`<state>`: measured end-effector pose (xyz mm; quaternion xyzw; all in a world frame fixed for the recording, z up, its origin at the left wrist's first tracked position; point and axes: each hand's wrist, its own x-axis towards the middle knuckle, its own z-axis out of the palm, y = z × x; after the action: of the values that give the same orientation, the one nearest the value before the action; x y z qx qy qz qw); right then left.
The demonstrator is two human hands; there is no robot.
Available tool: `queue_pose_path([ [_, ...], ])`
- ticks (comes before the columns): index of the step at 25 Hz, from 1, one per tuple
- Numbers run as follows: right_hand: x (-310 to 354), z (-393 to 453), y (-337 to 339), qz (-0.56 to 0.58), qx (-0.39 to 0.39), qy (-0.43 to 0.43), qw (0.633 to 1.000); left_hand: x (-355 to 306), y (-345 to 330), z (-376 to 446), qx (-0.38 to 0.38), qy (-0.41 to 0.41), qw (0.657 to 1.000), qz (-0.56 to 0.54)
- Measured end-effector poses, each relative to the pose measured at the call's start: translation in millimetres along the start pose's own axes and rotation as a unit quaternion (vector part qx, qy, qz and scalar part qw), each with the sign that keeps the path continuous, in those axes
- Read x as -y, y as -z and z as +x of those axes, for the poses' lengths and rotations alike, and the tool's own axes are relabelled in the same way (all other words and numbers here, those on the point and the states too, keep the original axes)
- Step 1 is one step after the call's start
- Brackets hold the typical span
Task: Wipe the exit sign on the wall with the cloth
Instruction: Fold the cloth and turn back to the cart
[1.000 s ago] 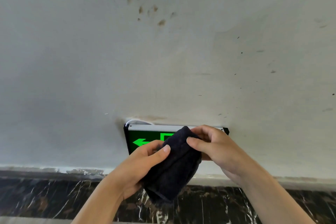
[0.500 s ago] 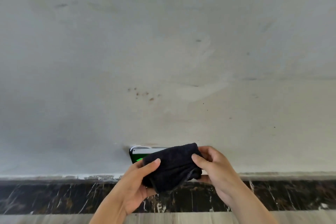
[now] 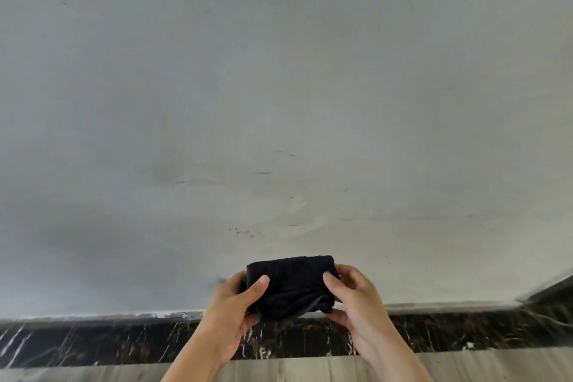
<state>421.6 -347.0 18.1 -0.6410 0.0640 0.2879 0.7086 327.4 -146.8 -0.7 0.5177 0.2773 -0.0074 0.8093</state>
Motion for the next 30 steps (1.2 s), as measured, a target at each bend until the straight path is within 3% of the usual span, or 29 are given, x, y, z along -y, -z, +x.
queue_pose_path([
  [8, 16, -39, 10, 0.029, 0.007, 0.036, 0.999, -17, -25, -38, -0.062, -0.064, 0.995, 0.049],
  [15, 14, -41, -21, 0.000, 0.078, 0.049, 0.996, -21, -2, -72, -0.125, -0.084, 0.988, 0.016],
  [22, 0, -39, -121, -0.061, 0.209, 0.026, 0.976, -18, 80, -138, -0.245, -0.127, 0.959, -0.065],
  [30, -44, -72, -287, -0.151, 0.377, -0.010, 0.914, -2, 196, -231, -0.452, -0.163, 0.871, -0.104],
])
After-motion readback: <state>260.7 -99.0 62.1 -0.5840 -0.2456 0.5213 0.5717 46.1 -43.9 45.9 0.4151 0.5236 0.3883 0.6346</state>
